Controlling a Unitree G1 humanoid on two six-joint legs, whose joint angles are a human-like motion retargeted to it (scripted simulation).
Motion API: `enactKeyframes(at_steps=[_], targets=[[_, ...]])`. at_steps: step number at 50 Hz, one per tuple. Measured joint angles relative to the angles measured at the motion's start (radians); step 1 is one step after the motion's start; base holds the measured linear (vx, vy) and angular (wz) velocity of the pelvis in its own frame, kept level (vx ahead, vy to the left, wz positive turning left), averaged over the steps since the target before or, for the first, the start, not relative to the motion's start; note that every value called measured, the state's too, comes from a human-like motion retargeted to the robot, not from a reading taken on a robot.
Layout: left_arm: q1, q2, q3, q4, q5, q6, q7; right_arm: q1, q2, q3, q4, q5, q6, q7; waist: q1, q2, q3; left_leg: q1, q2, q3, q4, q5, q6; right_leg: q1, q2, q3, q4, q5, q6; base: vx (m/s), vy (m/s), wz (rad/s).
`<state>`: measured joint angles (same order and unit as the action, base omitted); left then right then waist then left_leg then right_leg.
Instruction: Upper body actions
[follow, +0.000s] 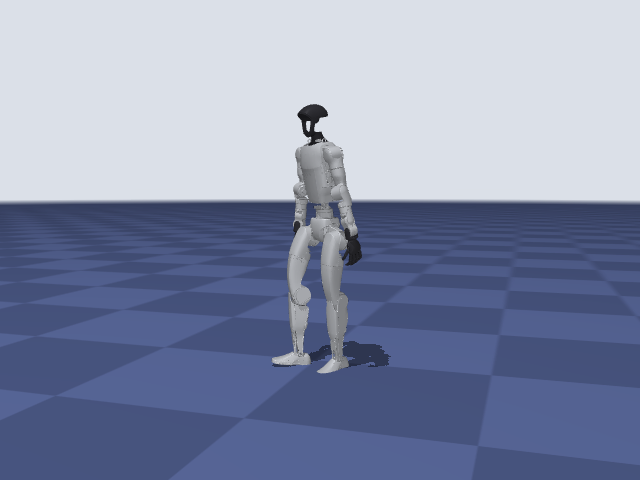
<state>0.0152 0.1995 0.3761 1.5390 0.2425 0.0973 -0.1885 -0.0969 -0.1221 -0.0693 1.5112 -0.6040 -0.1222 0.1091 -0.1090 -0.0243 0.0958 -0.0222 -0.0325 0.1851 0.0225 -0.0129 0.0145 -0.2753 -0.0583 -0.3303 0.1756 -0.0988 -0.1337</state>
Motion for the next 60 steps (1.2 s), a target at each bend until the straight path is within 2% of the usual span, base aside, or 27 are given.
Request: enactKeyframes(at_steps=[5, 10, 13, 17, 18, 20, 22, 27, 30, 32, 35, 37, 41, 43, 46, 48, 53, 56, 60], targets=[[0.008, -0.011, 0.014, 0.003, -0.021, -0.003, -0.016, -0.019, -0.008, -0.002, 0.039, -0.013, 0.021, -0.035, 0.006, 0.019, -0.010, 0.041, 0.044, 0.239, -0.026, -0.050, 0.005, -0.005, -0.038, -0.310, -0.005, -0.112, -0.021, -0.24, 0.00, -3.19], [0.032, -0.019, 0.007, 0.004, 0.001, -0.003, -0.012, -0.034, -0.017, -0.021, 0.073, 0.040, 0.032, -0.035, -0.058, 0.052, -0.046, 0.078, 0.101, 0.515, -0.024, -0.114, -0.029, 0.069, -0.058, -0.774, -0.061, -0.209, 0.056, -0.26, -0.15, -2.88], [0.035, -0.017, 0.005, -0.001, 0.020, 0.002, -0.012, -0.051, -0.024, -0.042, 0.100, 0.077, 0.040, -0.045, -0.057, 0.048, -0.064, 0.111, 0.098, 0.664, -0.019, -0.155, -0.060, 0.099, -0.043, -0.944, -0.084, -0.212, 0.110, -0.18, -0.14, -3.11], [0.035, -0.018, -0.003, -0.005, 0.030, 0.007, -0.006, -0.055, -0.039, -0.065, 0.138, 0.119, 0.051, -0.071, -0.059, 0.046, -0.080, 0.156, 0.081, 0.772, -0.009, -0.196, -0.101, 0.134, -0.012, -1.071, -0.112, -0.120, 0.114, -0.04, -0.14, -2.73], [0.029, -0.018, -0.008, -0.007, 0.031, 0.010, -0.006, -0.056, -0.042, -0.076, 0.147, 0.126, 0.054, -0.078, -0.065, 0.048, -0.080, 0.168, 0.076, 0.791, -0.005, -0.205, -0.113, 0.136, -0.005, -1.062, -0.116, -0.086, 0.104, 0.01, -0.16, -2.19], [0.015, -0.017, -0.020, -0.014, 0.033, 0.018, -0.008, -0.049, -0.048, -0.101, 0.162, 0.138, 0.059, -0.094, -0.086, 0.064, -0.078, 0.188, 0.083, 0.817, 0.005, -0.218, -0.135, 0.127, 0.010, -1.008, -0.106, -0.043, 0.035, 0.06, -0.13, -1.68], [-0.001, -0.022, -0.034, -0.030, 0.042, 0.025, -0.008, -0.029, -0.056, -0.129, 0.179, 0.156, 0.063, -0.108, -0.114, 0.083, -0.082, 0.207, 0.091, 0.838, 0.014, -0.224, -0.153, 0.124, 0.018, -0.969, -0.101, -0.068, 0.006, 0.17, -0.15, -0.80], [-0.054, -0.065, -0.088, -0.055, 0.038, 0.018, 0.004, 0.071, -0.081, -0.213, 0.189, 0.203, 0.090, -0.135, -0.184, 0.158, -0.105, 0.246, 0.126, 0.871, 0.019, -0.209, -0.175, 0.145, 0.028, -0.941, -0.078, -0.107, 0.044, 0.23, -0.10, 0.05], [-0.073, -0.091, -0.104, -0.076, 0.035, -0.006, -0.015, 0.127, -0.081, -0.246, 0.189, 0.223, 0.089, -0.161, -0.190, 0.173, -0.139, 0.261, 0.137, 0.851, 0.050, -0.161, -0.139, 0.143, 0.019, -0.912, -0.074, -0.123, 0.053, 0.31, -0.16, -0.38], [-0.064, -0.095, -0.109, -0.106, 0.043, -0.016, -0.026, 0.143, -0.064, -0.251, 0.189, 0.230, 0.096, -0.172, -0.151, 0.135, -0.158, 0.282, 0.122, 0.862, 0.097, -0.094, -0.101, 0.144, -0.004, -0.851, -0.077, -0.125, 0.050, 0.29, -0.20, -1.43], [-0.035, -0.093, -0.114, -0.135, 0.033, -0.028, 0.001, 0.132, -0.039, -0.242, 0.189, 0.223, 0.091, -0.177, -0.091, 0.050, -0.174, 0.309, 0.076, 0.867, 0.188, -0.007, -0.006, 0.137, -0.068, -0.738, -0.077, -0.117, 0.039, 0.19, -0.12, -1.94], [-0.018, -0.090, -0.101, -0.129, 0.010, -0.032, 0.017, 0.112, -0.021, -0.211, 0.152, 0.182, 0.087, -0.161, -0.065, -0.007, -0.172, 0.299, 0.060, 0.818, 0.290, 0.016, 0.030, 0.132, -0.107, -0.657, -0.083, -0.102, 0.028, 0.16, -0.13, -2.26], [-0.002, -0.086, -0.057, -0.079, -0.005, -0.008, -0.007, 0.052, 0.004, -0.126, 0.053, 0.059, 0.088, -0.105, -0.025, -0.039, -0.145, 0.140, 0.053, 0.544, 0.495, -0.030, -0.047, 0.123, -0.100, -0.508, -0.104, -0.061, 0.006, 0.07, 0.01, -2.42], [0.002, -0.084, -0.044, -0.050, -0.010, 0.003, -0.007, 0.016, 0.013, -0.087, 0.014, 0.011, 0.083, -0.086, -0.018, -0.044, -0.134, 0.087, 0.062, 0.504, 0.526, -0.056, -0.043, 0.117, -0.094, -0.450, -0.112, -0.043, 0.000, 0.04, 0.05, -2.06], [0.013, -0.083, -0.036, -0.031, -0.007, 0.011, 0.003, -0.027, 0.029, -0.037, -0.030, -0.014, 0.076, -0.060, -0.023, -0.050, -0.117, 0.063, 0.086, 0.529, 0.466, -0.093, 0.011, 0.109, -0.086, -0.373, -0.111, -0.026, -0.006, 0.04, 0.05, -1.68], [0.020, -0.082, -0.033, -0.031, 0.002, 0.012, 0.007, -0.046, 0.043, -0.015, -0.053, -0.011, 0.071, -0.034, -0.012, -0.050, -0.102, 0.037, 0.086, 0.507, 0.412, -0.108, 0.023, 0.109, -0.072, -0.324, -0.108, -0.015, -0.009, 0.09, 0.04, -1.83], [0.013, -0.085, -0.036, -0.037, 0.009, 0.012, 0.012, -0.062, 0.065, 0.005, -0.080, 0.032, 0.062, 0.011, -0.002, -0.033, -0.062, -0.080, 0.064, 0.255, 0.327, -0.119, -0.012, 0.130, -0.024, -0.238, -0.112, 0.005, -0.016, 0.06, 0.06, -1.35], [-0.007, -0.090, -0.043, -0.044, 0.009, 0.012, 0.014, -0.050, 0.062, -0.001, -0.069, 0.049, 0.055, -0.013, -0.002, -0.023, -0.045, -0.110, 0.055, 0.189, 0.279, -0.135, -0.012, 0.146, -0.010, -0.213, -0.114, 0.014, -0.012, 0.06, 0.09, -0.81], [-0.035, -0.104, -0.058, -0.070, 0.002, 0.004, 0.014, -0.023, 0.041, -0.029, -0.019, 0.051, 0.053, -0.065, -0.006, 0.005, -0.032, -0.138, 0.044, 0.134, 0.237, -0.151, -0.042, 0.173, 0.012, -0.199, -0.119, 0.023, 0.001, 0.12, 0.12, -0.57]])
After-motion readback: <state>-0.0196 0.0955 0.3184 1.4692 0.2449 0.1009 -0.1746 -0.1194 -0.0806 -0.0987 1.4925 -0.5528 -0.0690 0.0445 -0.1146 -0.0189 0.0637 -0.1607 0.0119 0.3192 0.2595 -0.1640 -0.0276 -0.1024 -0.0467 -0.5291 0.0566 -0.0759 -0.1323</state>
